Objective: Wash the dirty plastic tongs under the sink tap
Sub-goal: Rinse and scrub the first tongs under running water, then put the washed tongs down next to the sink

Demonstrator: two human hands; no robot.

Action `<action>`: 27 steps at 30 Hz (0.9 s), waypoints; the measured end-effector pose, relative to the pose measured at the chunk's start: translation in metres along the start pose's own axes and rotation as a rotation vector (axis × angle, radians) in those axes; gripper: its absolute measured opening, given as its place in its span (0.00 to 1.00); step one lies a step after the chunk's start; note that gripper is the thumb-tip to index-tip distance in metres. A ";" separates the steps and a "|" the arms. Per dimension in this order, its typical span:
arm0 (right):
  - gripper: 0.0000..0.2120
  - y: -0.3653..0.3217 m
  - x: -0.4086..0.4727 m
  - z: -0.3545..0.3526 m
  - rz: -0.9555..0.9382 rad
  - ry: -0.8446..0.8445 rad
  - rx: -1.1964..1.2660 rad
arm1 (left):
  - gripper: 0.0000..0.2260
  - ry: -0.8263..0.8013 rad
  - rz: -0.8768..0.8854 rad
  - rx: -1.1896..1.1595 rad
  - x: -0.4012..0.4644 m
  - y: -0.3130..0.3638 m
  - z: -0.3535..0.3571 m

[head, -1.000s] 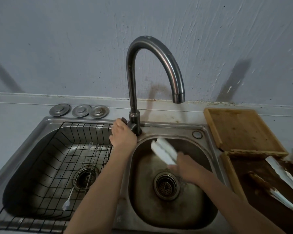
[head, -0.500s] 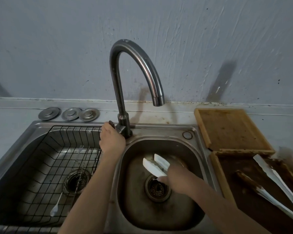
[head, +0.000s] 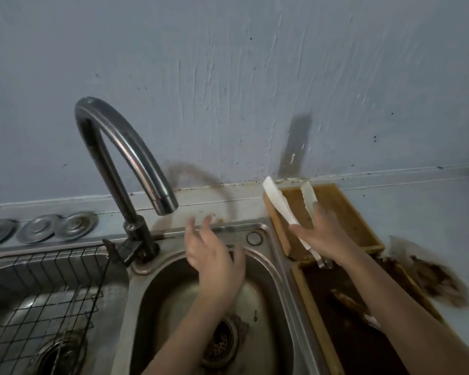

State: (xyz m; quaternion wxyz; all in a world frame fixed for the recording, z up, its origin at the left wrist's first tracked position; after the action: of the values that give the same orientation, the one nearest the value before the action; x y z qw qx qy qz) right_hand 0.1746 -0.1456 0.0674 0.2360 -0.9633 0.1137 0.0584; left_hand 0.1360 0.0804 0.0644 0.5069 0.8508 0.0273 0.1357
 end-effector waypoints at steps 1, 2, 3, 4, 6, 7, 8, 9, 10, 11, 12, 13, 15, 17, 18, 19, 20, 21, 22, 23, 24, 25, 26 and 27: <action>0.37 0.007 0.007 -0.007 -0.003 0.076 -0.028 | 0.26 -0.101 0.100 0.039 0.005 0.013 0.020; 0.36 0.013 0.012 -0.013 -0.005 0.146 -0.056 | 0.21 -0.215 0.177 0.081 0.009 0.023 0.039; 0.37 0.022 0.017 -0.016 -0.001 0.200 -0.079 | 0.17 -0.328 0.221 0.116 0.013 0.030 0.060; 0.37 0.029 0.021 -0.017 0.012 0.233 -0.107 | 0.14 -0.421 0.251 0.158 0.016 0.034 0.077; 0.36 0.046 0.028 -0.013 0.056 0.251 -0.155 | 0.13 -0.583 0.313 0.299 0.015 0.035 0.112; 0.36 0.052 0.031 -0.009 0.071 0.252 -0.169 | 0.16 -0.660 0.346 0.393 0.012 0.032 0.126; 0.35 0.056 0.033 -0.006 0.081 0.248 -0.178 | 0.19 -0.730 0.367 0.471 0.009 0.025 0.138; 0.35 0.060 0.036 -0.002 0.086 0.249 -0.182 | 0.22 -0.788 0.379 0.526 0.006 0.019 0.147; 0.34 0.062 0.039 0.000 0.088 0.252 -0.190 | 0.25 -0.832 0.385 0.568 0.003 0.013 0.153; 0.34 0.063 0.041 0.002 0.088 0.256 -0.200 | 0.26 -0.866 0.390 0.602 0.001 0.008 0.158; 0.32 0.064 0.044 0.003 0.089 0.260 -0.210 | 0.27 -0.889 0.398 0.630 -0.001 0.004 0.160; 0.31 0.066 0.046 0.005 0.089 0.264 -0.220 | 0.28 -0.899 0.407 0.648 -0.003 0.002 0.162; 0.29 0.067 0.048 0.009 0.088 0.255 -0.232 | 0.30 -0.911 0.408 0.671 -0.006 0.000 0.162; 0.28 0.067 0.048 0.015 0.075 0.213 -0.243 | 0.31 -0.931 0.397 0.691 -0.008 0.002 0.160; 0.27 0.066 0.047 0.017 0.068 0.193 -0.246 | 0.32 -0.937 0.395 0.700 -0.009 0.004 0.158; 0.27 0.066 0.045 0.017 0.058 0.185 -0.254 | 0.32 -0.935 0.399 0.704 -0.011 0.007 0.157; 0.26 0.064 0.040 0.015 0.042 0.197 -0.267 | 0.31 -0.925 0.411 0.704 -0.014 0.011 0.155; 0.25 0.063 0.035 0.011 0.022 0.217 -0.282 | 0.31 -0.913 0.420 0.698 -0.018 0.013 0.152; 0.24 0.061 0.029 0.005 -0.004 0.251 -0.288 | 0.31 -0.900 0.429 0.684 -0.021 0.015 0.149; 0.23 0.058 0.017 -0.004 -0.035 0.298 -0.279 | 0.31 -0.890 0.449 0.675 -0.027 0.018 0.144; 0.21 0.057 0.009 -0.013 -0.072 0.350 -0.257 | 0.30 -0.876 0.471 0.670 -0.029 0.019 0.142; 0.19 0.057 -0.001 -0.023 -0.107 0.410 -0.231 | 0.29 -0.861 0.492 0.664 -0.033 0.020 0.140; 0.17 0.058 -0.015 -0.034 -0.131 0.476 -0.214 | 0.29 -0.843 0.517 0.648 -0.037 0.021 0.138; 0.16 0.060 -0.032 -0.044 -0.145 0.551 -0.218 | 0.28 -0.830 0.538 0.626 -0.044 0.024 0.134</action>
State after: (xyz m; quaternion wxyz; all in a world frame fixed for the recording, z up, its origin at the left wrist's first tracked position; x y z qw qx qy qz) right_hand 0.1309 -0.2116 0.0846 0.0949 -0.9681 0.0975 -0.2102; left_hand 0.1262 -0.0539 0.0156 0.1473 0.9191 -0.3515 -0.0997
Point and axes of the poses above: each hand's wrist, its own x-axis towards the middle knuckle, its own z-axis out of the palm, y = z × x, the point moved 8 cm from there along x, towards the middle knuckle, and after that the axes turned 11 degrees about -x, right-handed, at the moved point
